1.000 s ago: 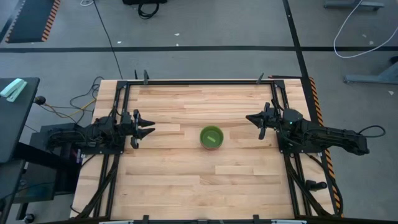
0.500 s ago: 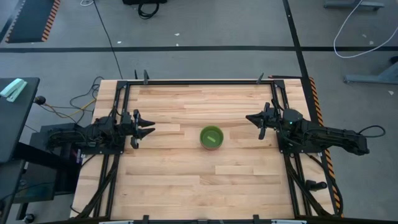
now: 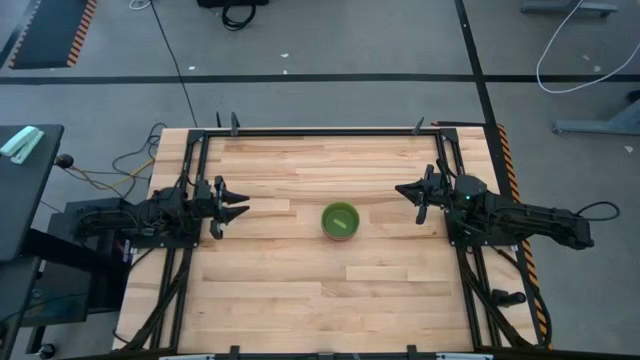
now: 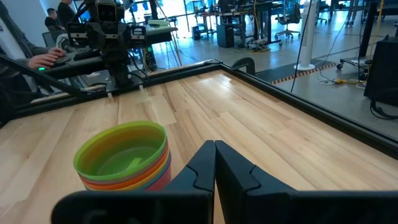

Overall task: Nest bowls inside each other
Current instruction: Return to Home Position

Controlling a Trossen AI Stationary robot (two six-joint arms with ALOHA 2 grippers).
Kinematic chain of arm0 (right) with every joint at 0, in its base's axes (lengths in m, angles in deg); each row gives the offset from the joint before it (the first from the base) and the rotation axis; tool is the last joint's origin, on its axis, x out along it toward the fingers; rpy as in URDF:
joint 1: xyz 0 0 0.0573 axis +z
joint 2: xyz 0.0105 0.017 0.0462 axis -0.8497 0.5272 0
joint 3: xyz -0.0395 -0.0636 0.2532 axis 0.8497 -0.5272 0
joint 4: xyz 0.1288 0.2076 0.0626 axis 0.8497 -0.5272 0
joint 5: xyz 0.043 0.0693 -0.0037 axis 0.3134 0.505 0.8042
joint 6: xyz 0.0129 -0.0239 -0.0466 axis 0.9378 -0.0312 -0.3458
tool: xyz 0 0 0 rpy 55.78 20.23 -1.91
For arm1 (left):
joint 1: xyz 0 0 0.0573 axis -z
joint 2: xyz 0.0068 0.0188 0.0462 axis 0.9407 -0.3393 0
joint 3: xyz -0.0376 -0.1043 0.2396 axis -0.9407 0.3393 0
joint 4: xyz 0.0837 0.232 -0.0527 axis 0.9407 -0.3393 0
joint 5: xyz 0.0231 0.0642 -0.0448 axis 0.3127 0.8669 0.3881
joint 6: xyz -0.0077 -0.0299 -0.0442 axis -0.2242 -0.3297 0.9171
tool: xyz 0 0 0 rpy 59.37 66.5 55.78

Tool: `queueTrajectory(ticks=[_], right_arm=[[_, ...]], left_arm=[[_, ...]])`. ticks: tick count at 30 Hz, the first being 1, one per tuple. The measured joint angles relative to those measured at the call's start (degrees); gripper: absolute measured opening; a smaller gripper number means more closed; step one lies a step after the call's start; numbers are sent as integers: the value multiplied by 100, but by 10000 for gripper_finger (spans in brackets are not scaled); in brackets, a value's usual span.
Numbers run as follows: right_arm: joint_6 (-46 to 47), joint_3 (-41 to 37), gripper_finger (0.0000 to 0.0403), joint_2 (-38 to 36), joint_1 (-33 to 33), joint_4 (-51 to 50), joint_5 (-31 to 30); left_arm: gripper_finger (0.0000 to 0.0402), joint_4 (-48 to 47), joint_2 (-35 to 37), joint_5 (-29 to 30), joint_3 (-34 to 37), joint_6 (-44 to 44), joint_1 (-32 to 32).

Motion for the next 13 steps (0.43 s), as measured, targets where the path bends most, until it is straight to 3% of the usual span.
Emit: queueTrajectory(ticks=[13], right_arm=[[0,0,16,0,0,-1,0]], left_arm=[[145,1,0,0,0,1,0]])
